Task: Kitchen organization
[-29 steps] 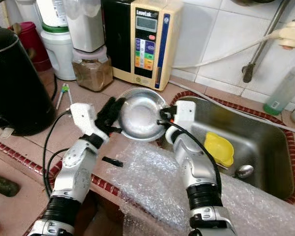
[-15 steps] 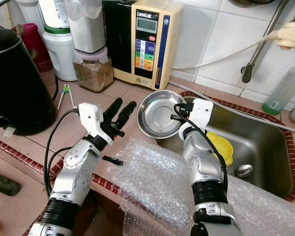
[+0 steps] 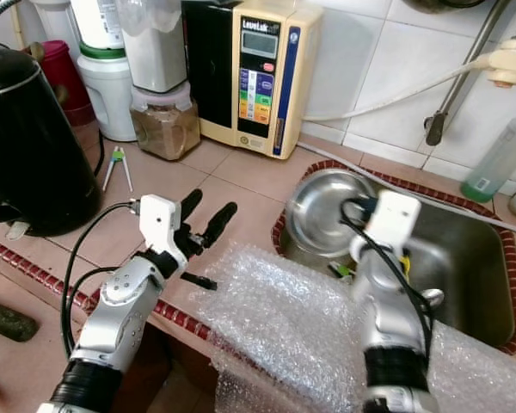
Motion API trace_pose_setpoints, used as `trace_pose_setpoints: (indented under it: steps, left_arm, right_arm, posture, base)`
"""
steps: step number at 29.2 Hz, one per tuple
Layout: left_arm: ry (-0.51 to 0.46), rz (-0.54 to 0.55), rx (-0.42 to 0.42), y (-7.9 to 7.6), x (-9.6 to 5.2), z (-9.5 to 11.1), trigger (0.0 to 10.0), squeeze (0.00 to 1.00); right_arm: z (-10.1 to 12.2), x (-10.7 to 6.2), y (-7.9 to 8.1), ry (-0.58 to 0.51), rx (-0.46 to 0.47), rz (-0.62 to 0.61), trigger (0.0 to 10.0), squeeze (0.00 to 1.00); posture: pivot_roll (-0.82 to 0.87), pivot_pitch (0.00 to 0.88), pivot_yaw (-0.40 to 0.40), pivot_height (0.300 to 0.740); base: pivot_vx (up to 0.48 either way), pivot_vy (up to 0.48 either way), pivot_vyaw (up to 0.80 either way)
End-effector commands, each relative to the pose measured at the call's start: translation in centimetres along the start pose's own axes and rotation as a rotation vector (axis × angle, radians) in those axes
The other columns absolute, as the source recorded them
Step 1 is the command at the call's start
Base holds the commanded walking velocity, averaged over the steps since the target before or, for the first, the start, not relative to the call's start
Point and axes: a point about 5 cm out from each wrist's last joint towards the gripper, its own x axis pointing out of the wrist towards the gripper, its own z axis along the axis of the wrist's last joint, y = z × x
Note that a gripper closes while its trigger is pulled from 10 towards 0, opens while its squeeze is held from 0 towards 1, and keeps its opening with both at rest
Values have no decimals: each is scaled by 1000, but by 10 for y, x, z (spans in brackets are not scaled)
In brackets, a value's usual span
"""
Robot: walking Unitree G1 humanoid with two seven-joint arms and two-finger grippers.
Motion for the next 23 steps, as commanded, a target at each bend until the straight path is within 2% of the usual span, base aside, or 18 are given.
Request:
trace_pose_setpoints:
  steps: [1, 4, 6, 10, 11, 12, 13, 14, 23]
  left_arm:
    - [18, -1, 30, -1, -2, -1, 10000, 1000]
    - [55, 22, 38, 3, -7, -7, 10000, 1000]
    - [79, 22, 44, 3, -11, -13, 10000, 1000]
    - [85, 18, 54, 1, -13, -15, 10000, 1000]
    - [84, 11, 59, 0, -13, -15, 10000, 1000]
    - [84, 11, 59, 0, -13, -15, 10000, 1000]
    - [81, 6, 63, -1, -13, -15, 10000, 1000]
    - [73, -26, 60, -3, -12, -12, 10000, 1000]
    - [55, -104, 64, -11, -2, 1, 10000, 1000]
  right_arm:
    - [12, -1, -10, -43, -13, -51, 0, 0]
    - [3, -5, -24, -6, -44, -106, 0, 0]
    - [-8, -6, -31, 49, -27, -133, 0, 0]
    - [-15, -9, -35, 85, -42, -149, 0, 0]
    - [-20, -9, -36, 118, -12, -160, 3608, 0]
    - [-20, -9, -36, 118, -12, -160, 3608, 0]
    - [-23, -9, -37, 133, 2, -166, 5529, 388]
    - [-27, -9, -38, 154, 14, -178, 10000, 1000]
    - [-35, -9, -38, 210, -6, -192, 10000, 1000]
  posture:
    - [142, 0, -35, 740]
    - [140, 0, -34, 740]
    - [141, 0, -35, 740]
    - [143, 0, -36, 740]
    - [146, 0, -37, 740]
    - [146, 0, -37, 740]
    - [146, 0, -37, 740]
    - [151, 0, -38, 740]
    - [148, 0, -34, 740]
  base:
    - [0, 0, 0]
    - [0, 0, 0]
    - [0, 0, 0]
    - [0, 0, 0]
    - [0, 0, 0]
    - [0, 0, 0]
    - [0, 0, 0]
    - [0, 0, 0]
    - [0, 0, 0]
